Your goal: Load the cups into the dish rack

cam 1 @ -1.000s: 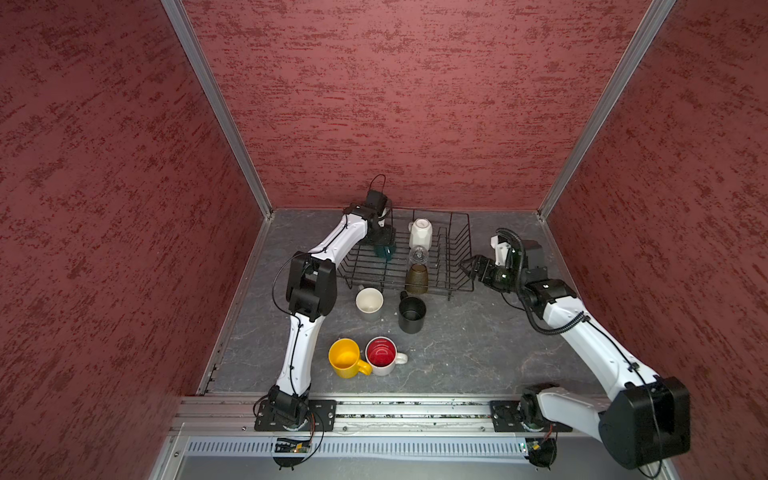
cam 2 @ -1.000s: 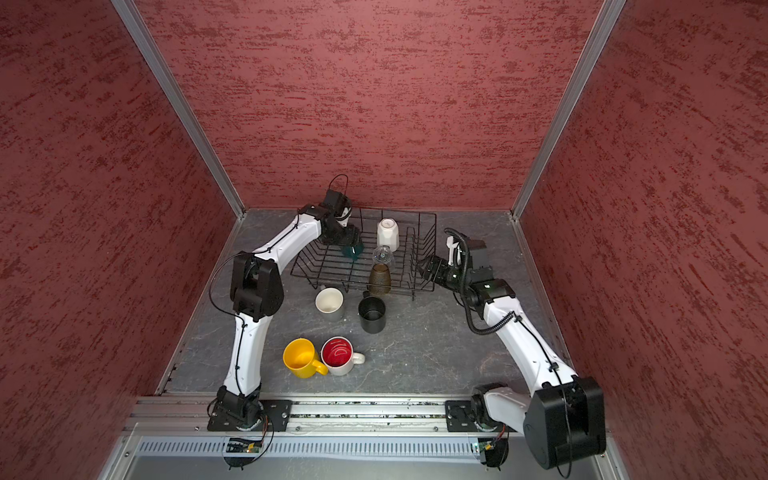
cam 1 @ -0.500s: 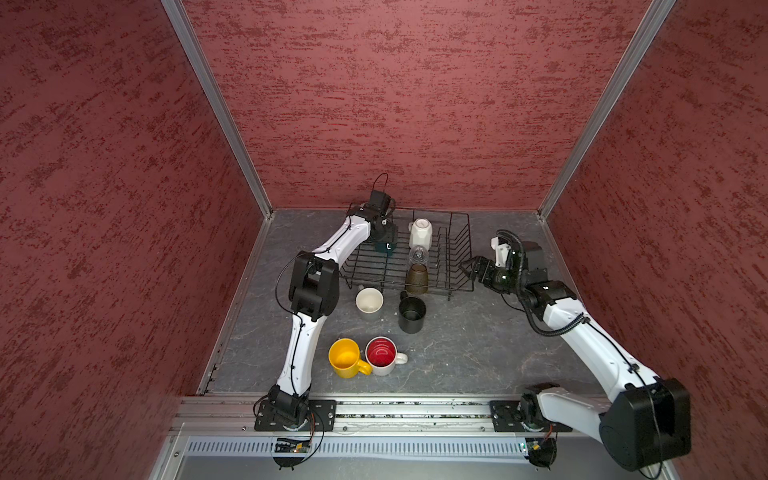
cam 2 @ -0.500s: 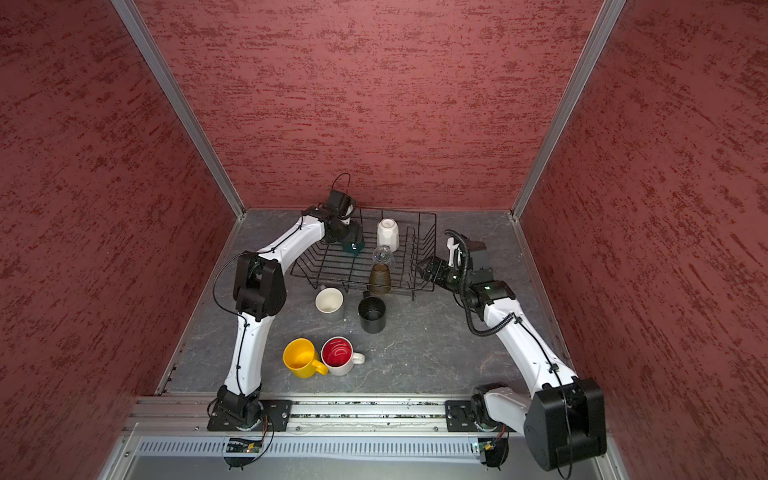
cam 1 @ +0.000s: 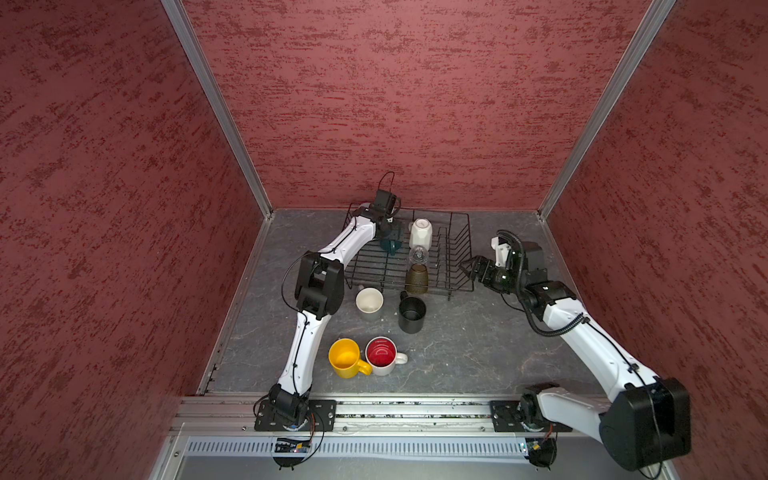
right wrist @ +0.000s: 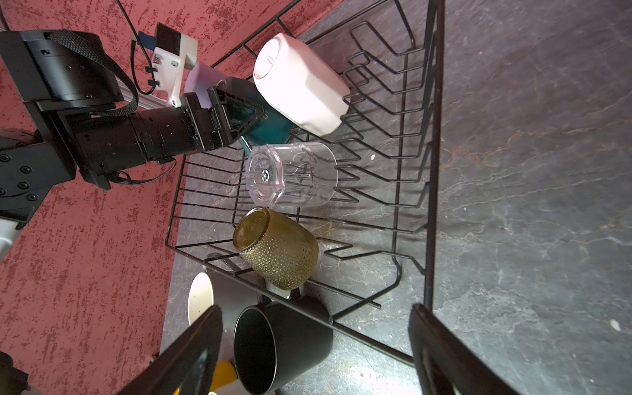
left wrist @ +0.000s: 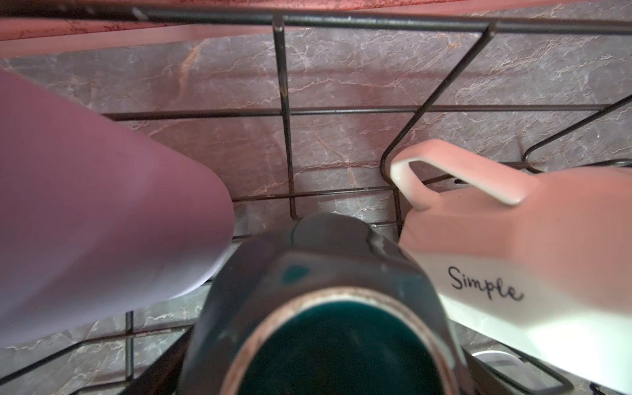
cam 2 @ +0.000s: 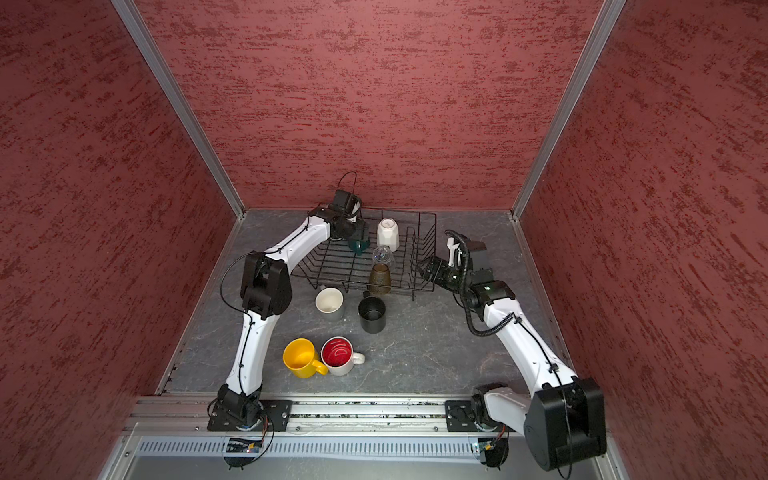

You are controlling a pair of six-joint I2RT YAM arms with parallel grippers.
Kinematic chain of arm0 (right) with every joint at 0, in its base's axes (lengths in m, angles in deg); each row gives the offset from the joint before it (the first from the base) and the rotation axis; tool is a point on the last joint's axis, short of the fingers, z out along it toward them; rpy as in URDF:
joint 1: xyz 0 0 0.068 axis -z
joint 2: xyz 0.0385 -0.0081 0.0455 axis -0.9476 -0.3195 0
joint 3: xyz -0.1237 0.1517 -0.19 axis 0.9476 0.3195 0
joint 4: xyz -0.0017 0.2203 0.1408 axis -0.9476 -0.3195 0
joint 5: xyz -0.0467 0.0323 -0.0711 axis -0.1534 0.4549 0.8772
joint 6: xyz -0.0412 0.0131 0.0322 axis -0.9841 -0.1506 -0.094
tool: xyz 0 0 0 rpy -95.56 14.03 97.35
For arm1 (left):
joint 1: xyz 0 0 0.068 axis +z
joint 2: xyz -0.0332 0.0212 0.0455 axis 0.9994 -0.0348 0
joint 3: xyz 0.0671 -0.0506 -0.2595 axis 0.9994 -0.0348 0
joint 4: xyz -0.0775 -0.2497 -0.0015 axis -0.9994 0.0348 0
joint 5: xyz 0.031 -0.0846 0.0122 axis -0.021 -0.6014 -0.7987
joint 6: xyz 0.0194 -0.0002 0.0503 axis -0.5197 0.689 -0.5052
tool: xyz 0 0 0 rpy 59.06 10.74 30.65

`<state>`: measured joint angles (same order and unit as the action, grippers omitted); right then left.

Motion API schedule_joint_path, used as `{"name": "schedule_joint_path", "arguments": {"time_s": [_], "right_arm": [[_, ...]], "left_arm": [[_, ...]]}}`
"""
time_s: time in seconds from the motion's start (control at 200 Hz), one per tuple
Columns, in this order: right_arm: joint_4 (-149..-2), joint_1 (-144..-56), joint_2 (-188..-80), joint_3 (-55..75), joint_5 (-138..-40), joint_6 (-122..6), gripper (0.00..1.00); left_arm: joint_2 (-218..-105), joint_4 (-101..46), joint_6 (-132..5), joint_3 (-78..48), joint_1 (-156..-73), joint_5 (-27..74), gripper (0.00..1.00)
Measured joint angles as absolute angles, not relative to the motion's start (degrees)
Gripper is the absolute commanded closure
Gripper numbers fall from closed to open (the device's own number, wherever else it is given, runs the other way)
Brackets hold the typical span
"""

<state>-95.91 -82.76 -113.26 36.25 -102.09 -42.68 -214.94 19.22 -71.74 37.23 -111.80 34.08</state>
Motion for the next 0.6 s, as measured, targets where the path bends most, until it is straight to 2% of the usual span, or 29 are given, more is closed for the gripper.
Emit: {"name": "schedule_joint_path", "arguments": {"time_s": [0.155, 0.255, 0.601], "right_arm": [[-95.9, -82.8, -113.3, 36.2, -102.1, -42.6, 0.14], [-95.9, -82.8, -113.3, 36.2, -102.1, -42.7, 0.14], [-96.6, -82.8, -113.4, 35.6, -101.8, -43.3, 0.14]], "left_arm": [[-215.2, 18.7, -72.0, 38.0, -111.8, 34.0, 0.08], [-215.2, 18.0, -72.2, 38.3, -111.7, 33.3, 0.0], [-211.5, 13.1, -73.2, 32.1, -111.7, 31.2, 0.0]]}}
